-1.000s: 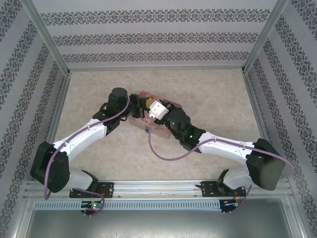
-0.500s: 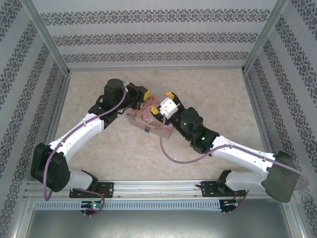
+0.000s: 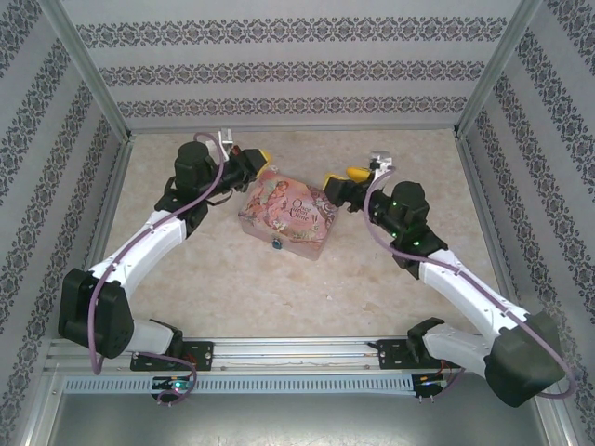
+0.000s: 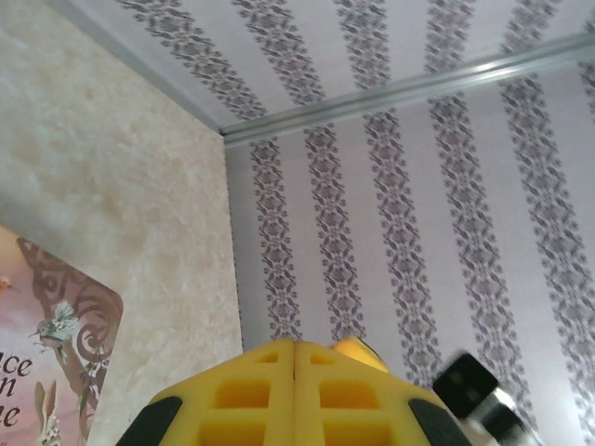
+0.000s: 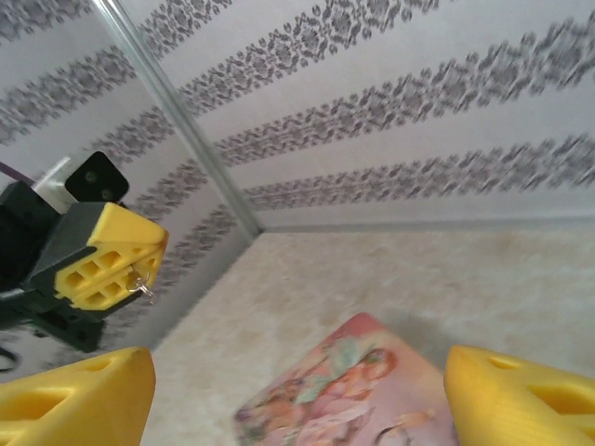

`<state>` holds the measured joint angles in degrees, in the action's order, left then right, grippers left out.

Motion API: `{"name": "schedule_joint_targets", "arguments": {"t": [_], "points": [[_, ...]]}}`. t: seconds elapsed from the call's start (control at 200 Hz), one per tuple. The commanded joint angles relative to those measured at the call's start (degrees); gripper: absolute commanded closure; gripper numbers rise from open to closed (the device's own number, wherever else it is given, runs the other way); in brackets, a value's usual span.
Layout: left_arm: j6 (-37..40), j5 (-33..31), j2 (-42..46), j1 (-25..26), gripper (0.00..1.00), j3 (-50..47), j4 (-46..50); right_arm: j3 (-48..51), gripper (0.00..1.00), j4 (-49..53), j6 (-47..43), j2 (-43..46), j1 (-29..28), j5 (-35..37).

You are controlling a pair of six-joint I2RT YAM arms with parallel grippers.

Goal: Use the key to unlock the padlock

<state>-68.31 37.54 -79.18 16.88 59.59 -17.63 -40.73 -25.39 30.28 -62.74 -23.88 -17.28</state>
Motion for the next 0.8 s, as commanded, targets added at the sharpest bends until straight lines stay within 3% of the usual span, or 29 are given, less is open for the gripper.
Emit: {"name": "schedule_joint_targets", "arguments": {"t": [0.0,0.105,0.28,0.515,0.794], "points": [[4.46,10.14,-0.38,-1.66,1.00,0.24,-10.31,0.06,0.19,-6.14,15.33,-2.35,3.09,-15.00],[8.18,14.91,-0.54,-2.56,1.00,1.23,-10.35,-0.64,0.22,-10.08,22.03,-5.77,4.03,-20.84],[15.18,21.76,-1.18,-3.22,1.00,3.22,-6.57,-1.37,0.27,-17.02,29.46,-10.88,3.37,-24.01],[30.02,21.29,1.11,-3.18,1.00,5.72,8.79,-3.14,0.30,-23.48,30.02,-15.52,-1.52,-24.12],[27.12,21.30,1.62,-3.17,1.00,4.08,4.97,-8.97,0.37,-27.17,29.83,-21.83,-6.98,-24.03]]}}
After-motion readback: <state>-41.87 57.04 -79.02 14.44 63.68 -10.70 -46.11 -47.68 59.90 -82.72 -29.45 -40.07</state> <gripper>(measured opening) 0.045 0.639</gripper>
